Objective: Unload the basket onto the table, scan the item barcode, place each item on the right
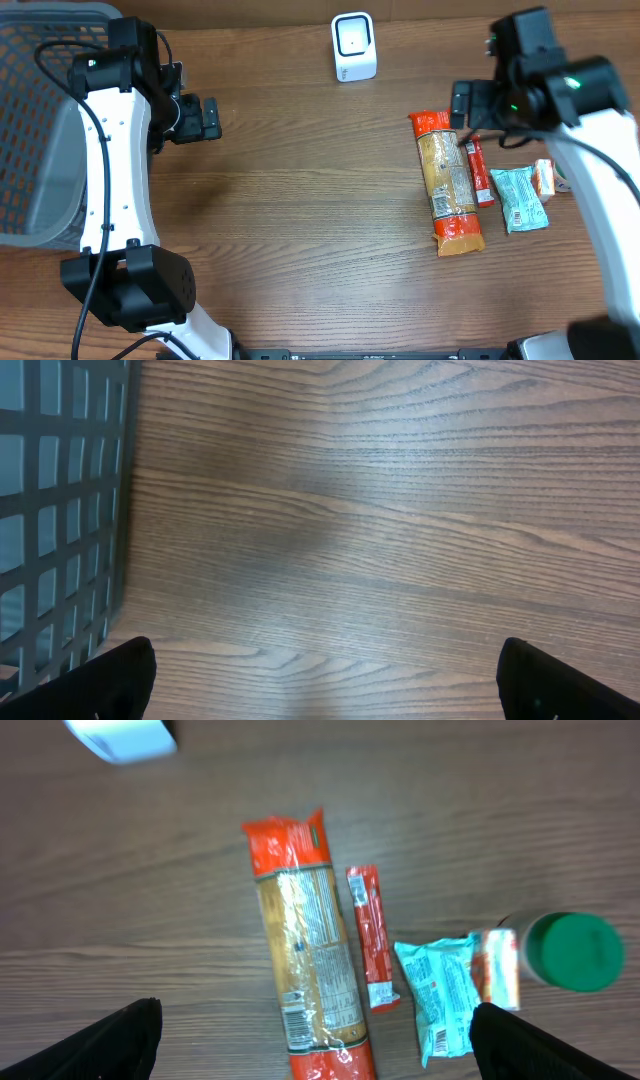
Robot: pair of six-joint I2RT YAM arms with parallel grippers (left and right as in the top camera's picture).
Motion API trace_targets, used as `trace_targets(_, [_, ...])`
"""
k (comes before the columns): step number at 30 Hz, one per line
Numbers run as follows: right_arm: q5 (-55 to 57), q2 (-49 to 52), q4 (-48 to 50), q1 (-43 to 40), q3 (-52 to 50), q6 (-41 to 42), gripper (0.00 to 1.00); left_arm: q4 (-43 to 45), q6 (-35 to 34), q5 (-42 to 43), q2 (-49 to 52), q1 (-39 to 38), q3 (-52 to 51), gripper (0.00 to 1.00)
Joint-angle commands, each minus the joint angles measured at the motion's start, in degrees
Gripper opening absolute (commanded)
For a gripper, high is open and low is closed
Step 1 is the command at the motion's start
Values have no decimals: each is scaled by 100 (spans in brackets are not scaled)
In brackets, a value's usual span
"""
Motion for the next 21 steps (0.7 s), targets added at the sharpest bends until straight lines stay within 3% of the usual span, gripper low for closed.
trace_targets(1, [33,-625,20,-39,11,37,100,2,42,22,-142,-11,103,100])
trace_targets(21, [96,-3012,-146,-42,-26,15,100,2,42,20,-142,-11,103,100])
